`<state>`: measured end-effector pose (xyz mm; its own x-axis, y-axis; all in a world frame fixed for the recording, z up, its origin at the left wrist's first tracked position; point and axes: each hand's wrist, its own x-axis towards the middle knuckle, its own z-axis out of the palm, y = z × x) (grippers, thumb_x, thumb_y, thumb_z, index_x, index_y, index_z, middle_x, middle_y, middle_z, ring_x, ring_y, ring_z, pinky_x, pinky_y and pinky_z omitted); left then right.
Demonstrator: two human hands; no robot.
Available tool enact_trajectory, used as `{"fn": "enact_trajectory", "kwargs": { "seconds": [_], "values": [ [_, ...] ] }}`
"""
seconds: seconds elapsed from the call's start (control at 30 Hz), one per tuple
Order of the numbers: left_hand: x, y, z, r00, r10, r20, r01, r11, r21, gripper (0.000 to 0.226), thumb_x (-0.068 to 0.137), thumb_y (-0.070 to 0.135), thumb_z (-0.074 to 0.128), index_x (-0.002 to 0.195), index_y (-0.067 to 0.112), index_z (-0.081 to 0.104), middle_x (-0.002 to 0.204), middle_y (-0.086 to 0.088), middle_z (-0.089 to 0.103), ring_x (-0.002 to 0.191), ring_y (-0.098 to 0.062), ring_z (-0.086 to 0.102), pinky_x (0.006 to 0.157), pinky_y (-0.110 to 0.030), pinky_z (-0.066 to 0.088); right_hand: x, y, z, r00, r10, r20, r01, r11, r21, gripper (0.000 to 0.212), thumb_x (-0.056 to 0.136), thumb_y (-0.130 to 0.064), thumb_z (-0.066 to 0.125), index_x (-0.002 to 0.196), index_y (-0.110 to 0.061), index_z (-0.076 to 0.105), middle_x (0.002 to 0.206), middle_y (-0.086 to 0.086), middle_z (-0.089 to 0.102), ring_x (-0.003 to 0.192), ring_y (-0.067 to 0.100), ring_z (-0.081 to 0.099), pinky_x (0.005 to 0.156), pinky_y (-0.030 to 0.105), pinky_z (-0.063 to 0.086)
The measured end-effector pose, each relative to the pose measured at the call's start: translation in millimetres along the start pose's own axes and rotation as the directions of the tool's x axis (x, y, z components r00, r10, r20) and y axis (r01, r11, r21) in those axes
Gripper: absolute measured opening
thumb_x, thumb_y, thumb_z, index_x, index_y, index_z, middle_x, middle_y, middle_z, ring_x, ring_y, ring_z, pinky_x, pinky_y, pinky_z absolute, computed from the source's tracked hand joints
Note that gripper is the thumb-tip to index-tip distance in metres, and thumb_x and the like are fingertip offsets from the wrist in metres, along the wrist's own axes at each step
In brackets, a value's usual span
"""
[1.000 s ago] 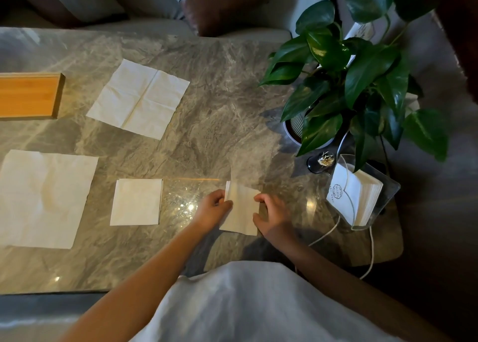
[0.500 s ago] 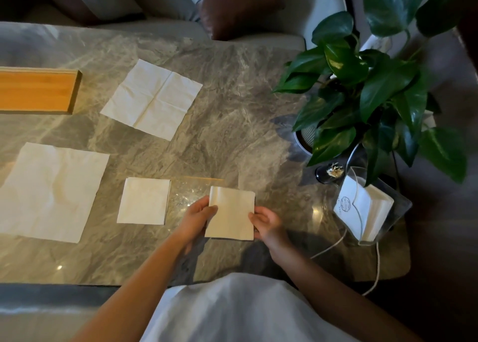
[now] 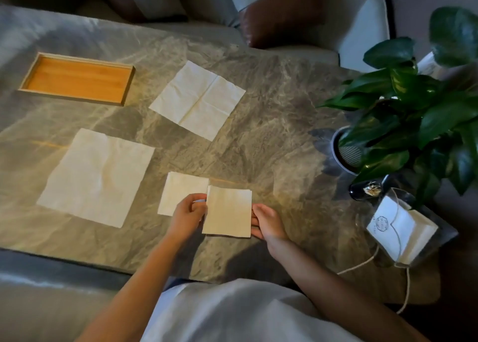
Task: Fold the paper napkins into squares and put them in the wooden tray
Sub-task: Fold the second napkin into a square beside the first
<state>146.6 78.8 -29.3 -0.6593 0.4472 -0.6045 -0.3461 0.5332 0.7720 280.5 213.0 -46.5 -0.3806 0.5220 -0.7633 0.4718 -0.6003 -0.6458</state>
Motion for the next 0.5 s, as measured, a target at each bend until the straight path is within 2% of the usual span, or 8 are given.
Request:
{"fn": "enact_trajectory", "kwargs": {
  "seconds": [0.1, 0.2, 0.27, 0.33, 0.4, 0.5],
  "values": [
    [5.9, 1.1, -24.4, 0.998, 0.053, -0.034, -0.049, 0.991, 0.121, 0.027, 0.084, 0.004, 0.051, 0.099, 0.024, 0.06, 0.096, -0.007, 0.068, 0.092, -0.024, 0.065, 0.085, -0.046, 0.055, -2.3, -4.8, 26.7, 0.999, -0.032, 0.031, 0.033, 0.999, -0.021, 0.02, 0.097, -0.015, 0.046, 0.089, -0.014, 0.064, 0.087, 0.008, 0.068, 0.081, 0.019, 0.065, 0.072, 0.036, 0.057],
    [13.1, 2.7, -44.5, 0.993, 0.103, -0.05, -0.093, 0.979, 0.182, 0.027, 0.082, 0.002, 0.051, 0.096, 0.023, 0.059, 0.088, -0.002, 0.067, 0.086, -0.022, 0.065, 0.071, -0.032, 0.053, -2.0, -7.0, 52.9, 0.999, -0.04, 0.01, 0.04, 0.997, -0.06, 0.018, 0.096, -0.014, 0.048, 0.098, -0.007, 0.065, 0.089, 0.01, 0.066, 0.085, 0.021, 0.065, 0.073, 0.037, 0.058],
    [18.6, 2.5, -57.3, 0.991, 0.117, -0.059, -0.103, 0.973, 0.205, 0.026, 0.082, 0.001, 0.051, 0.093, 0.023, 0.059, 0.084, 0.0, 0.066, 0.082, -0.021, 0.064, 0.065, -0.027, 0.05, -1.3, -8.1, 70.3, 0.999, -0.033, -0.006, 0.032, 0.997, -0.068, 0.018, 0.097, -0.015, 0.048, 0.102, -0.008, 0.063, 0.087, 0.007, 0.063, 0.082, 0.019, 0.063, 0.067, 0.033, 0.057],
    [24.1, 0.4, -69.1, 0.989, 0.13, -0.07, -0.111, 0.969, 0.222, 0.025, 0.082, 0.001, 0.05, 0.094, 0.021, 0.06, 0.084, -0.004, 0.067, 0.081, -0.023, 0.063, 0.066, -0.03, 0.05, 0.3, -9.5, 86.0, 1.0, -0.028, -0.01, 0.028, 0.997, -0.073, 0.017, 0.097, -0.015, 0.046, 0.1, -0.011, 0.062, 0.081, 0.004, 0.06, 0.077, 0.017, 0.06, 0.066, 0.032, 0.053],
    [29.0, -1.8, -78.8, 0.984, 0.155, -0.085, -0.13, 0.959, 0.25, 0.022, 0.083, 0.004, 0.048, 0.094, 0.02, 0.059, 0.086, -0.005, 0.067, 0.08, -0.023, 0.063, 0.069, -0.035, 0.051, 2.1, -11.2, 100.3, 0.999, -0.04, -0.021, 0.038, 0.994, -0.099, 0.017, 0.097, -0.013, 0.045, 0.097, -0.01, 0.062, 0.083, 0.007, 0.06, 0.08, 0.02, 0.058, 0.07, 0.037, 0.052],
    [36.4, -3.6, -87.9, 0.979, 0.179, -0.1, -0.143, 0.946, 0.291, 0.019, 0.085, 0.01, 0.049, 0.095, 0.024, 0.057, 0.084, -0.001, 0.066, 0.077, -0.019, 0.062, 0.069, -0.035, 0.05, 5.3, -12.5, 116.2, 0.988, -0.14, -0.069, 0.118, 0.957, -0.263, 0.019, 0.095, -0.01, 0.046, 0.098, -0.003, 0.064, 0.09, 0.011, 0.061, 0.086, 0.024, 0.056, 0.082, 0.044, 0.05]
  ]
}}
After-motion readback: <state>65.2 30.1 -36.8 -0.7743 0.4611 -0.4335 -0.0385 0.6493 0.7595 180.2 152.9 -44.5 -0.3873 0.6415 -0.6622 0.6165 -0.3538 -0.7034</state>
